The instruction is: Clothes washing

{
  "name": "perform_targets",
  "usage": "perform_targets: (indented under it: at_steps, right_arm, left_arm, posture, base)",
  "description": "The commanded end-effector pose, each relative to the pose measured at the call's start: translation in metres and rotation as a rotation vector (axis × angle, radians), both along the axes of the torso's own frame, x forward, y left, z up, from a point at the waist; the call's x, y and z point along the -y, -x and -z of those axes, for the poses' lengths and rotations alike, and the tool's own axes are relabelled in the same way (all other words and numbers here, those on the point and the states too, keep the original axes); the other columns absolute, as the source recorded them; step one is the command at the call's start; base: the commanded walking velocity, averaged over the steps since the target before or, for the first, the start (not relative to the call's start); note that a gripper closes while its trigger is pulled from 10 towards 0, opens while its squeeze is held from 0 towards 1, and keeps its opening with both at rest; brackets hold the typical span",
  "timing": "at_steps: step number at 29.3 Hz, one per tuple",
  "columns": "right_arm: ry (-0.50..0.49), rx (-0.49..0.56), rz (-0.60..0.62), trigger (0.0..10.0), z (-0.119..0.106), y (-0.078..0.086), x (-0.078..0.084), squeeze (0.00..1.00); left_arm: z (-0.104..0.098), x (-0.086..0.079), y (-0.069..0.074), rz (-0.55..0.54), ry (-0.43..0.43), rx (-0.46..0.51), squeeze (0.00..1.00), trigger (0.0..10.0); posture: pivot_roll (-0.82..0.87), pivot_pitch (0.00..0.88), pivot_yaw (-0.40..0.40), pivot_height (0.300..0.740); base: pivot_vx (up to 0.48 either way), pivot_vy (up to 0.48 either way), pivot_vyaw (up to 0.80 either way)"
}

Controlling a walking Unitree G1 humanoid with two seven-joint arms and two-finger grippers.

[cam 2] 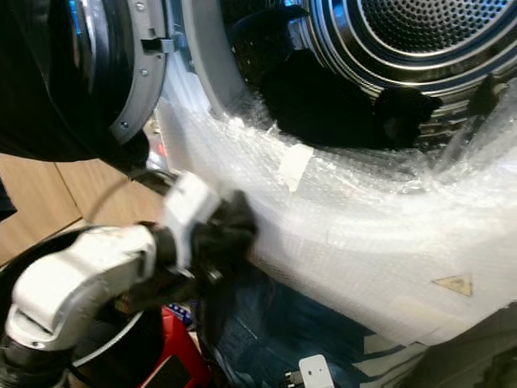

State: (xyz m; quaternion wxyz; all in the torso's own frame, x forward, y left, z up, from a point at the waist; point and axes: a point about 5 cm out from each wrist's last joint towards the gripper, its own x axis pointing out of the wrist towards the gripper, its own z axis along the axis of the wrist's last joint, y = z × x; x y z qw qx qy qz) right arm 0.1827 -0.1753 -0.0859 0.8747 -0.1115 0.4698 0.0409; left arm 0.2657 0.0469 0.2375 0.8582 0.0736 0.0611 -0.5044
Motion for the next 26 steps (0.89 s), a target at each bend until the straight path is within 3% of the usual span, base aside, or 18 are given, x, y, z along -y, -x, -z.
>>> perform_targets:
  at_steps: [1, 3, 6, 15, 17, 22, 26]
  right_arm:
    - [0.003, -0.008, 0.014, 10.0, 0.001, 0.003, 0.003, 0.0]
    - [0.005, -0.014, 0.02, 10.0, 0.002, 0.006, 0.005, 0.0]
    - [0.005, -0.011, 0.03, 10.0, 0.002, 0.006, 0.006, 0.0]
    - [0.014, -0.007, -0.01, 10.0, 0.002, 0.007, 0.01, 0.0]
    - [0.027, -0.024, -0.078, 10.0, 0.003, 0.012, 0.013, 0.0]
    - [-0.046, -0.029, -0.142, 10.0, 0.003, 0.013, 0.012, 0.0]
    - [-0.08, -0.037, -0.221, 10.0, 0.002, 0.015, 0.013, 0.0]
  left_arm:
    - [-0.003, 0.016, 0.005, 0.082, 0.017, 0.018, 0.0, 0.0]
    - [-0.001, 0.026, 0.009, 0.12, 0.025, 0.009, 0.0, 0.0]
    - [0.004, 0.025, 0.011, 0.13, 0.021, -0.01, 0.0, 0.0]
    - [0.041, -0.017, 0.007, -0.002, -0.051, -0.111, 0.0, 0.0]
    - [0.071, -0.028, -0.001, -0.066, -0.148, -0.143, 0.0, 0.0]
    - [0.089, -0.028, -0.003, -0.084, -0.136, -0.199, 0.0, 0.0]
    - [0.091, -0.029, -0.003, -0.106, -0.117, -0.205, 0.0, 0.0]
  posture:
    - [0.17, 0.051, -0.024, 0.74]
    - [0.16, 0.051, -0.019, 0.74]
    - [0.14, 0.055, -0.018, 0.74]
    - [0.16, 0.062, -0.023, 0.74]
    - [0.16, 0.059, -0.034, 0.74]
    - [0.14, 0.042, -0.03, 0.74]
    - [0.13, 0.038, -0.04, 0.74]
  base:
    - [0.0, 0.0, 0.0]
    - [0.0, 0.0, 0.0]
    - [0.0, 0.0, 0.0]
    - [0.0, 0.0, 0.0]
    - [0.0, 0.0, 0.0]
    - [0.0, 0.0, 0.0]
    - [0.0, 0.0, 0.0]
